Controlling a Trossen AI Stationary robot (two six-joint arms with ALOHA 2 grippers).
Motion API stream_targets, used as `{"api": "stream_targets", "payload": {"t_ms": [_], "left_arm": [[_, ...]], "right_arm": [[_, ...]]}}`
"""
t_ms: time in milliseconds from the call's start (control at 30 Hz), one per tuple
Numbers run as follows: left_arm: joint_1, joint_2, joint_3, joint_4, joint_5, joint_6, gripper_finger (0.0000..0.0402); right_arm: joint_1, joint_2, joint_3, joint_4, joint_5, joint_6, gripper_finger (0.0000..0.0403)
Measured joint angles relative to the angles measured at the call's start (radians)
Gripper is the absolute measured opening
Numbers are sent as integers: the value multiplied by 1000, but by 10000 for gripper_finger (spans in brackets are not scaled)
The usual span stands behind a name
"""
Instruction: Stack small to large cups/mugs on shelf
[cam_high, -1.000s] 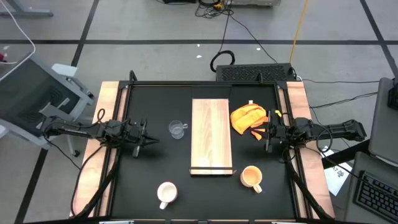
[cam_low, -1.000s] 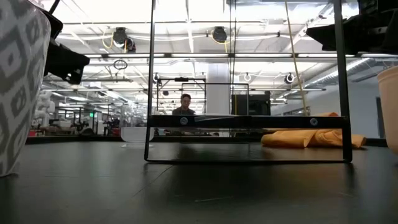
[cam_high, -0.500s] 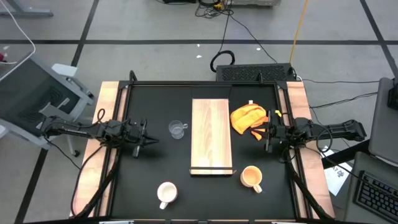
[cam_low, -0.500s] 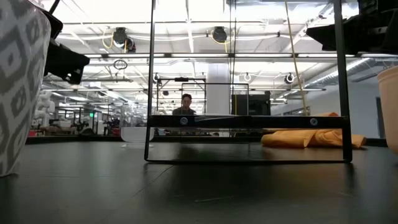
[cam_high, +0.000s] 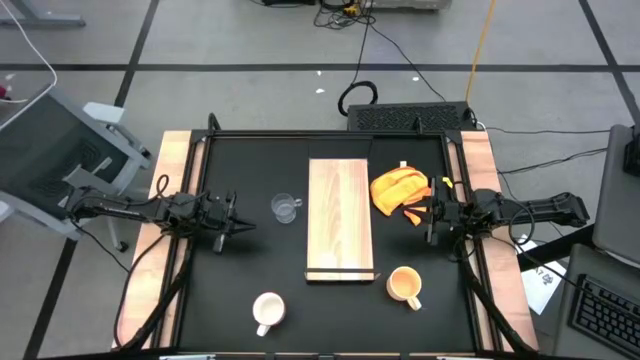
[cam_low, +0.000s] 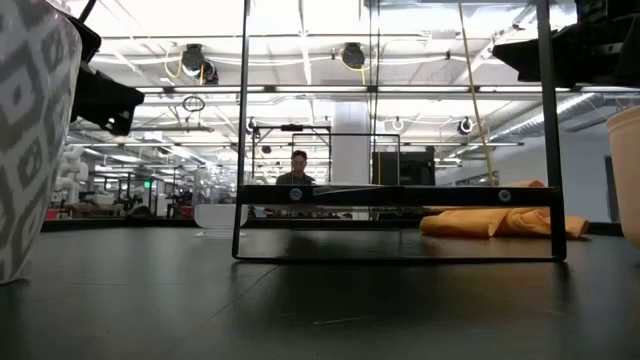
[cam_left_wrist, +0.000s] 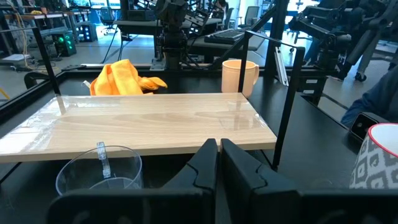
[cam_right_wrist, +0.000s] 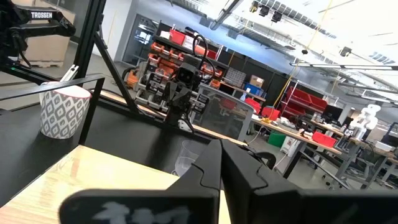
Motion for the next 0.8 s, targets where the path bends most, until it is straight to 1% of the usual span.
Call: {"api": "stream_targets", "payload": {"t_ms": [567,800], "left_arm": [[0,0,0,0,0,0,21],[0,0,0,52,-18,0,21]], "right_arm": [[0,0,0,0,0,0,0],[0,0,0,0,0,0,0]]}}
